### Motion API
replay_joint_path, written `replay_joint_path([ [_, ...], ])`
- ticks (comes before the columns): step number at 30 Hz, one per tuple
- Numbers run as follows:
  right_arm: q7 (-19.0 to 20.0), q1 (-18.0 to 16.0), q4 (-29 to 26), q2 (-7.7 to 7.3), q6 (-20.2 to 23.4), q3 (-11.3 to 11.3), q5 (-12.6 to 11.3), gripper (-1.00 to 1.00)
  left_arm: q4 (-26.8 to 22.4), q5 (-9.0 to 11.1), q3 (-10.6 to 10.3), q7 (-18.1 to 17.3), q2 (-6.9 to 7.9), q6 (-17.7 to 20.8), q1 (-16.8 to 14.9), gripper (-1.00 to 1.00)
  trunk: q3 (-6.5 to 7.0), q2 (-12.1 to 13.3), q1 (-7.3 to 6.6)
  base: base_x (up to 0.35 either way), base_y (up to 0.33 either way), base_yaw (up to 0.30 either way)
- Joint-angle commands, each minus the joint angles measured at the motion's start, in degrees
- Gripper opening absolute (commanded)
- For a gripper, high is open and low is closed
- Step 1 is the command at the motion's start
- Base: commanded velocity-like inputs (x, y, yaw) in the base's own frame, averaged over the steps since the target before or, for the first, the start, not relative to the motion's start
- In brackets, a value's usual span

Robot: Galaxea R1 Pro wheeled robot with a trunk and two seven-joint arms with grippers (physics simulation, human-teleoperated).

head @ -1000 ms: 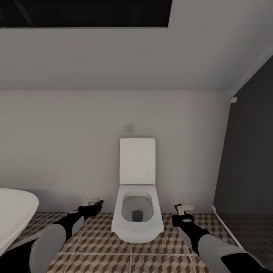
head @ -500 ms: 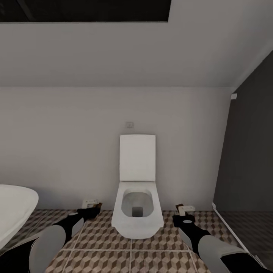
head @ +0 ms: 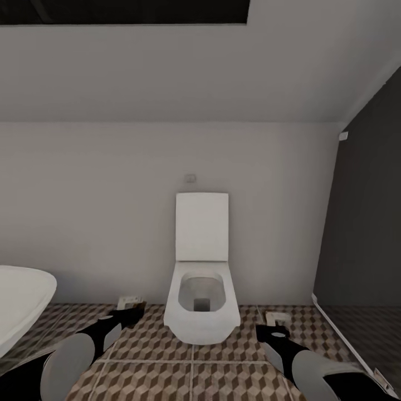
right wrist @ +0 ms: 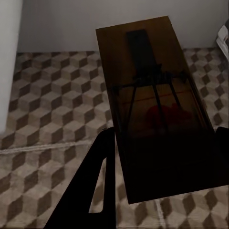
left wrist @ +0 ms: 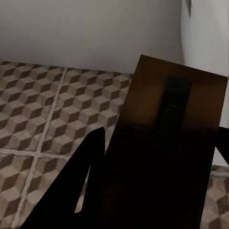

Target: Take the four mousetraps from the cabinet in the bathroom and place them on the bathroom floor. Make sure all four end up on the same floor surface, and ensure that at least two of them are either under or directly next to the same bathroom sink.

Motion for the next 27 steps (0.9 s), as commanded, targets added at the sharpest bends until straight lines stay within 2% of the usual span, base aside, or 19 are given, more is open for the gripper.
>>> replay_joint_path([
  [1,0.0,-0.1,0.5,0.03,-0.3,0.5,-0.6,-1.0,0.1,-0.6,0.5,-0.1,0.04,-0.2,0.1,-1.0,-0.25,-0.4,0.21,0.0,0.0,0.0],
  [18,0.1,-0.2,1.4,0.04,-0.5,0.5,-0.2,-1.0,0.1,-0.4,0.6,-0.1,0.28,-0.4,1.4,-1.0,-3.3,-7.3,3.95,0.0,0.0,0.0],
  [27,0.1,-0.2,1.4,-0.05,-0.5,0.6,-0.2,-1.0,0.0,0.2,0.7,-0.1,0.42,-0.3,1.7,-1.0,-5.29,-7.4,4.18,0.0,0.0,0.0],
])
